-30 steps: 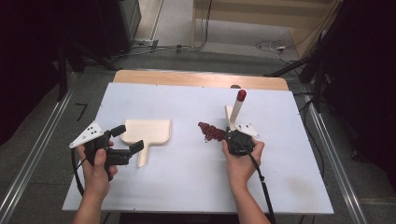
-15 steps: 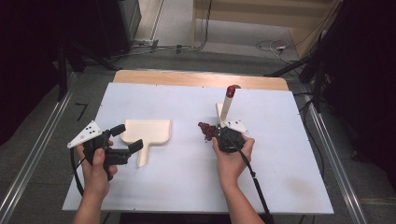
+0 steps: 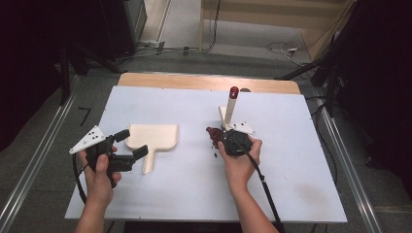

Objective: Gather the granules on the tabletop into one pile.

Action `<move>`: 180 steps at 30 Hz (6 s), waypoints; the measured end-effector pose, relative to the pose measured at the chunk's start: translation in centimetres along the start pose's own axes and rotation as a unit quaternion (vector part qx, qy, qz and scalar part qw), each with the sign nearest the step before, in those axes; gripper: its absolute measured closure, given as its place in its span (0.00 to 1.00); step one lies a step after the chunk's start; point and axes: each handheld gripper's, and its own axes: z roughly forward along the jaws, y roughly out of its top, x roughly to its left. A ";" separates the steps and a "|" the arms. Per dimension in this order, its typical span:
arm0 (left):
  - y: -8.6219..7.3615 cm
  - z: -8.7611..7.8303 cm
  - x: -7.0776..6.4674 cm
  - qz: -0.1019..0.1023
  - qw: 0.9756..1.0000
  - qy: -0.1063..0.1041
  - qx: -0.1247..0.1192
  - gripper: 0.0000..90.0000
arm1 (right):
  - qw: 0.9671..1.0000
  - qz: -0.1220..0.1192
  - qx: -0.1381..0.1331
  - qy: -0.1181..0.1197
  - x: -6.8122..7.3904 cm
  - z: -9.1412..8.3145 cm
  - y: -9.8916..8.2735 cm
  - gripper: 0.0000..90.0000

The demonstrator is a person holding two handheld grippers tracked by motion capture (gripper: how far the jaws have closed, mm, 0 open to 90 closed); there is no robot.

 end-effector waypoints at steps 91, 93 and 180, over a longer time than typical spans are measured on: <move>-0.7 0.9 -0.1 0.007 1.000 0.005 0.027 0.00 | 0.873 -0.282 -0.004 0.398 -8.9 3.7 2.1 0.73; -0.7 0.9 -0.1 0.007 1.000 0.005 0.028 0.00 | 0.873 -0.280 -0.007 0.400 -9.0 3.9 2.2 0.73; -0.7 1.1 -0.3 0.010 1.000 0.001 0.028 0.00 | 0.995 -0.049 -0.073 0.054 -4.9 -1.7 -0.4 0.73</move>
